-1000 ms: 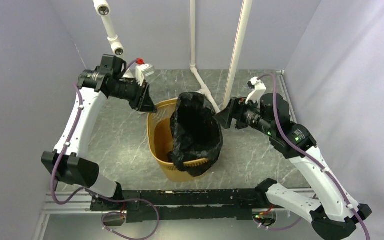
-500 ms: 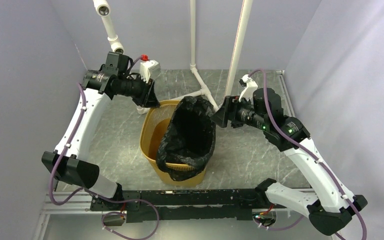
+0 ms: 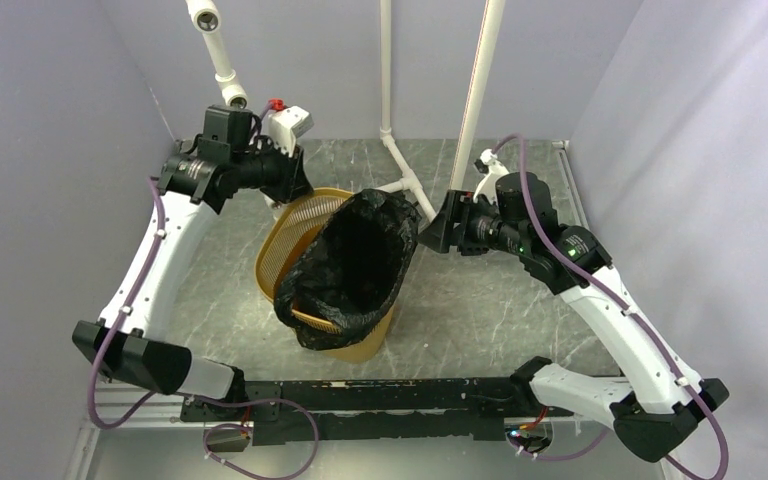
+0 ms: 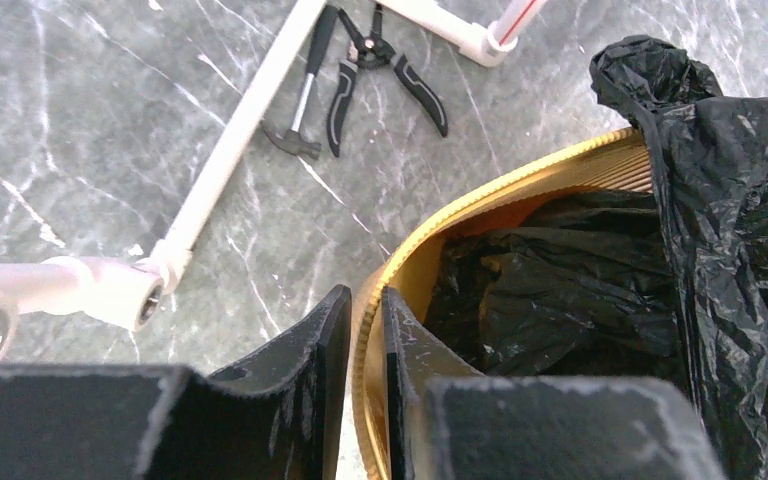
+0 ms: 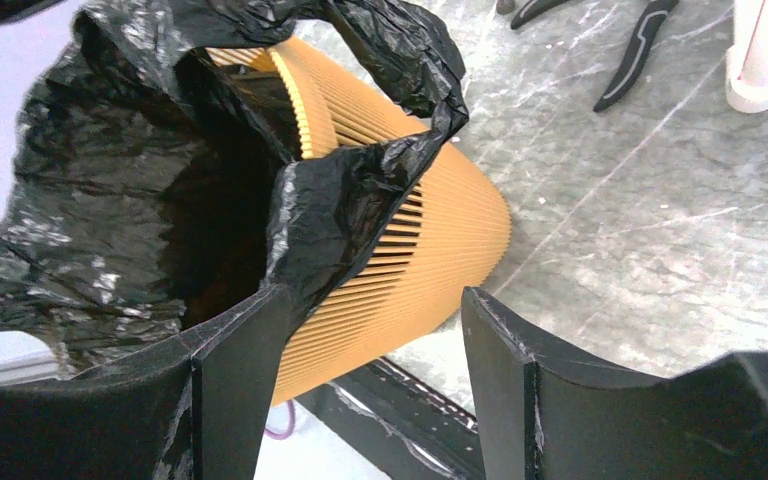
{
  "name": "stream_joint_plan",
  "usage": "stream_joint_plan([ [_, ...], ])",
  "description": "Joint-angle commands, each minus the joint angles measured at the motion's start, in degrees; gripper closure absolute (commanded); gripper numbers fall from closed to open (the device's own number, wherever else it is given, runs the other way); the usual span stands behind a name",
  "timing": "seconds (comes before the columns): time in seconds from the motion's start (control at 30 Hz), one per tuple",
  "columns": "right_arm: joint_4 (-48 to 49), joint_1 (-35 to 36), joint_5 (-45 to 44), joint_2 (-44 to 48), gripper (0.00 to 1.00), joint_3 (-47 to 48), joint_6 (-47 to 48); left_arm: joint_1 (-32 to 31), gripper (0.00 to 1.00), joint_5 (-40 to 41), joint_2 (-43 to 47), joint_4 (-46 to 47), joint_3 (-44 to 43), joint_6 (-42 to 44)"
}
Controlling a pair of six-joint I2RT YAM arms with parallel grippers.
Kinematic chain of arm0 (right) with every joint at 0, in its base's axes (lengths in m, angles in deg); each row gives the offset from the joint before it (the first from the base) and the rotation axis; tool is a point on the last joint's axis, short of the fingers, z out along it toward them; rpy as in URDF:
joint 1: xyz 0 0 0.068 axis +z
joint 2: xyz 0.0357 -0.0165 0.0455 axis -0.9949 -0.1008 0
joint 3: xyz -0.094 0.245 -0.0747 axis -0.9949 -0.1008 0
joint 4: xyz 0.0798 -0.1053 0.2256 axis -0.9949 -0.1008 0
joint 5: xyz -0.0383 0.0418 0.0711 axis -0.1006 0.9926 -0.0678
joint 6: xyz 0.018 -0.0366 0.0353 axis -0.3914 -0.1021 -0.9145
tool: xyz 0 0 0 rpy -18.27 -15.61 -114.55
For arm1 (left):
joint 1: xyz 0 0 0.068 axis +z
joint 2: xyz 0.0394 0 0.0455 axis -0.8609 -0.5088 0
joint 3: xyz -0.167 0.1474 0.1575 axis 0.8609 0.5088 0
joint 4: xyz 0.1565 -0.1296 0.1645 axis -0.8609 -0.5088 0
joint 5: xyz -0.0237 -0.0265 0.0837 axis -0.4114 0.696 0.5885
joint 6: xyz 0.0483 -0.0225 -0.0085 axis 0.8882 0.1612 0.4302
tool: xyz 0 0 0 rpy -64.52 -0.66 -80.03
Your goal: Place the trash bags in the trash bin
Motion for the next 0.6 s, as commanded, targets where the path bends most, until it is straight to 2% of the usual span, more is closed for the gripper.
stream_joint_plan([
  [0.0, 2.35, 0.32, 1.43, 1.95, 0.32, 3.36, -4.29, -0.36, 0.78, 5.72, 4.6, 7.95, 2.61, -4.74],
  [0.2, 5.79, 1.75, 3.57, 2.78, 0.33, 4.43, -7.61, -0.62, 0.78, 7.56, 6.52, 11.41, 6.9, -10.48],
  [0.33, 0.45, 6.54, -5.01, -1.03, 0.36, 7.91, -10.48, -0.62, 0.76, 10.04, 7.4, 11.28, 6.91, -11.9],
  [0.37, -0.81, 8.15, -7.81, -1.85, 0.37, 8.56, -11.18, -0.62, 0.72, 11.39, 7.57, 10.69, 6.31, -12.17],
  [0.5, -5.86, 13.83, -17.48, -4.84, 0.41, 11.06, -14.12, -0.62, 0.35, 19.69, 8.75, 6.68, 2.04, -14.23],
  [0.57, -8.62, 15.93, -21.68, -6.17, 0.41, 12.26, -15.42, -0.58, 0.24, 23.46, 10.3, 5.14, 0.4, -15.19],
])
